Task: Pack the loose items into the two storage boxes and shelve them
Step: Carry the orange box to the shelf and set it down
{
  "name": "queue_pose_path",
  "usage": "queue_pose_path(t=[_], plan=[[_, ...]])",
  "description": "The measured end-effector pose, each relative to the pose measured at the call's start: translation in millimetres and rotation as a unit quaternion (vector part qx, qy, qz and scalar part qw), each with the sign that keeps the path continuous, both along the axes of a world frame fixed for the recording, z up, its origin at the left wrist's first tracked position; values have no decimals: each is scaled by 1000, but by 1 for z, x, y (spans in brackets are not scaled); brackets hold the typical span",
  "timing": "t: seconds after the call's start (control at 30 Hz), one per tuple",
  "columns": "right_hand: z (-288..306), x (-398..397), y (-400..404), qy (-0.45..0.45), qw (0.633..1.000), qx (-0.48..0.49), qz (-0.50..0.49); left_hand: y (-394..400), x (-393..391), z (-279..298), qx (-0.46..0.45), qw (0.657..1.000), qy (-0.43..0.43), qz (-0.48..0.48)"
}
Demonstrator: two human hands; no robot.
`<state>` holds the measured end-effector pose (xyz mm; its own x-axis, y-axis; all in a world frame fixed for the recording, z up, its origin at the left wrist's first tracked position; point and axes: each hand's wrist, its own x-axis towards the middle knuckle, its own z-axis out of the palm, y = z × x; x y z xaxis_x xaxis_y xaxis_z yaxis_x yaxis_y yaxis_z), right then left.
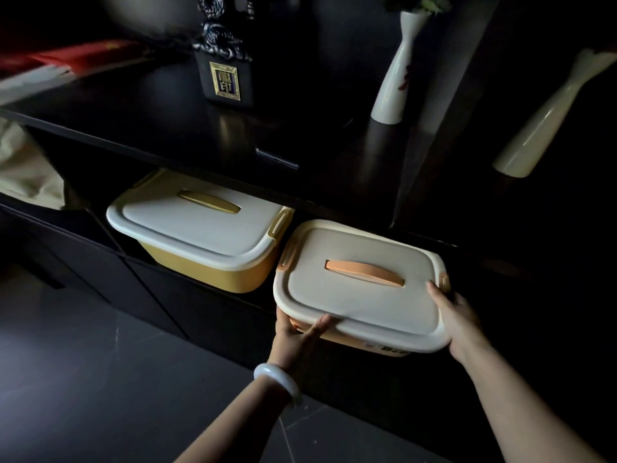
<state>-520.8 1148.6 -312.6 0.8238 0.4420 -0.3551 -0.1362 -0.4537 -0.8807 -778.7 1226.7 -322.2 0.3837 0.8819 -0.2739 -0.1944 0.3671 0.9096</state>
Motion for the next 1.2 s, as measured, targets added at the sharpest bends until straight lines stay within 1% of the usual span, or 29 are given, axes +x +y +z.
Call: queue_pose_path(t=[0.1, 0.2, 0.3, 0.47, 0.57, 0.73, 0.97, 1.1, 1.2], plan=[[-9, -9, -6, -21, 999, -30, -27, 4, -2, -3, 9, 1000, 12, -9], [-4, -18, -1, -42, 996, -46, -59, 10, -2, -6, 25, 999, 28, -25], [0, -22, 6, -61, 995, -45, -63, 22, -1, -7, 42, 998, 38, -36], [2, -35, 11, -90, 989, -91, -74, 40, -3, -3, 40, 996, 47, -60], [3, -36, 15, -96, 988, -90, -81, 44, -4, 1, 9, 996, 42, -77], [7, -39, 21, -92, 988, -83, -93, 52, -1, 7, -46, 996, 34, -73], [10, -38, 22, -88, 989, -76, -91, 53, 6, 8, -135, 989, -7, -52], [9, -38, 23, -86, 989, -88, -85, 55, 4, 7, -150, 987, 5, -53], [9, -37, 22, -83, 989, -87, -89, 53, 3, 5, -140, 989, 4, -48]])
